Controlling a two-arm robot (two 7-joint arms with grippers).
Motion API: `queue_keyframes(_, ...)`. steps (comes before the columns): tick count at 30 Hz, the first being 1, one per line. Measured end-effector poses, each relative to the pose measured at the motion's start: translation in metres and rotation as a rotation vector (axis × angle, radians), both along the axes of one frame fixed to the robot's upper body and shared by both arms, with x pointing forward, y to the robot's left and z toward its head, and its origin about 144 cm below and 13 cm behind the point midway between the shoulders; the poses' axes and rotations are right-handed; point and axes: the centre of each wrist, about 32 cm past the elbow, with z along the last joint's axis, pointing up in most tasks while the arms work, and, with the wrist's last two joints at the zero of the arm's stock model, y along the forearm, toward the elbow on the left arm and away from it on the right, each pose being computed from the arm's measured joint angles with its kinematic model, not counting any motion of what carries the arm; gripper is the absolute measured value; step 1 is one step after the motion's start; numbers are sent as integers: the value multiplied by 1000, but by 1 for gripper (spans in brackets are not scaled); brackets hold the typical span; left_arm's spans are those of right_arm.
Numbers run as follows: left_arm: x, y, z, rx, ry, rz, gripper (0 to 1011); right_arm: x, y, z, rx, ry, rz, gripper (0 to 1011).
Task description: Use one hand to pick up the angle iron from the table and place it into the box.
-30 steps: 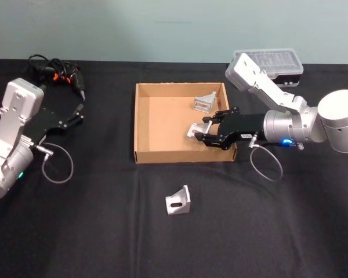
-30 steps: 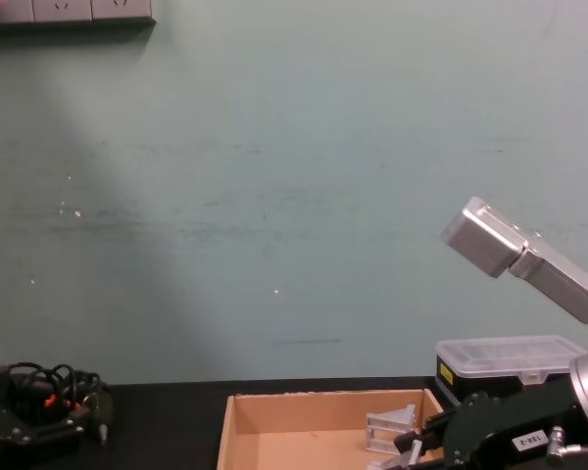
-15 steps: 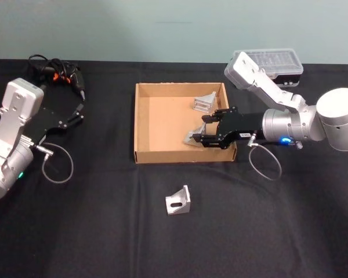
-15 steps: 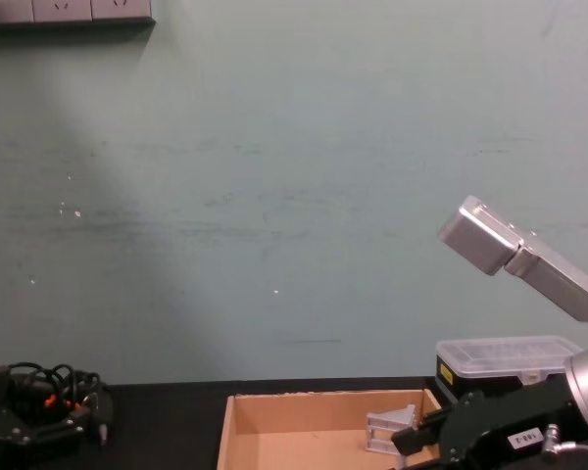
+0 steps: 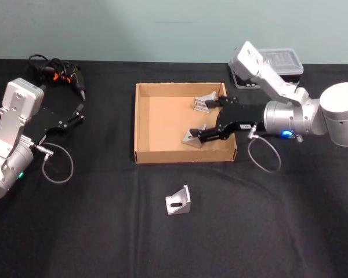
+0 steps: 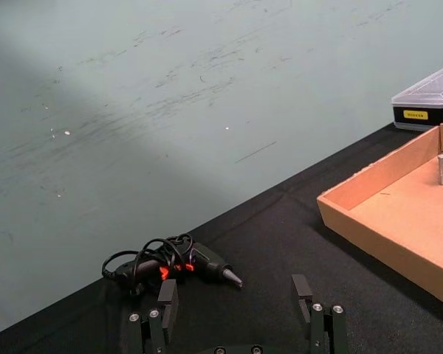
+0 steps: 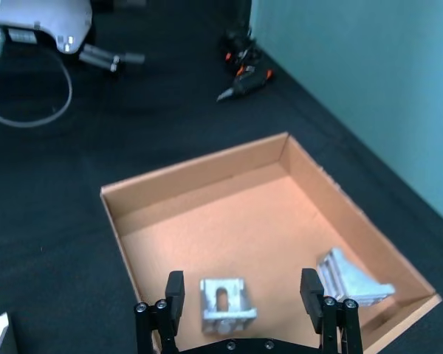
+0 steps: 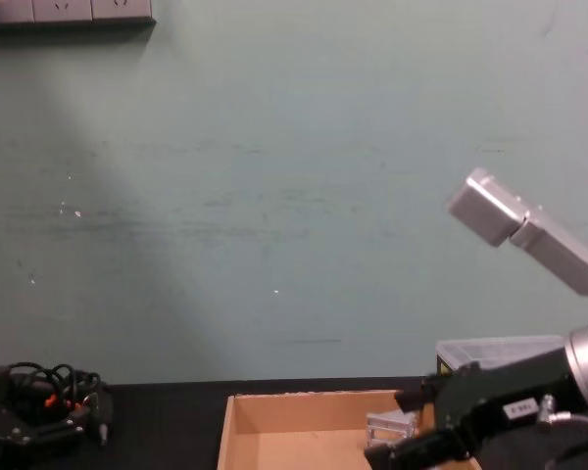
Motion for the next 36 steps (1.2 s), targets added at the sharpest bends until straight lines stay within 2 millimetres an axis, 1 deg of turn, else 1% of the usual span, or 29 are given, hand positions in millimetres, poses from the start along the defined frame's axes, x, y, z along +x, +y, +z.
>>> queue_keyframes(1,0,0,0,0,0,0,1000,-1,-1,3,11,-9,-4,1003)
queue_keyframes(6,0,0,0,0,0,0,1000,-5,-5,13,48,-38,-10,1000)
queue_keyframes(11,0,0,0,0,0,0,1000,-17,-16,30,109,-72,10,1000)
queue_keyframes(13,0,0,0,0,0,0,1000,-18,-18,32,116,-76,17,1002)
queue_keyframes(16,0,0,0,0,0,0,1000,-25,-24,41,135,-85,41,1000)
queue_keyframes(18,0,0,0,0,0,0,1000,-33,-31,51,145,-89,80,1002)
queue_keyframes(21,0,0,0,0,0,0,1000,-41,-36,59,143,-82,129,1000)
queue_keyframes(28,0,0,0,0,0,0,1000,-54,-43,63,113,-35,216,1000)
queue_keyframes(36,0,0,0,0,0,0,1000,-62,-41,57,82,36,290,1002)
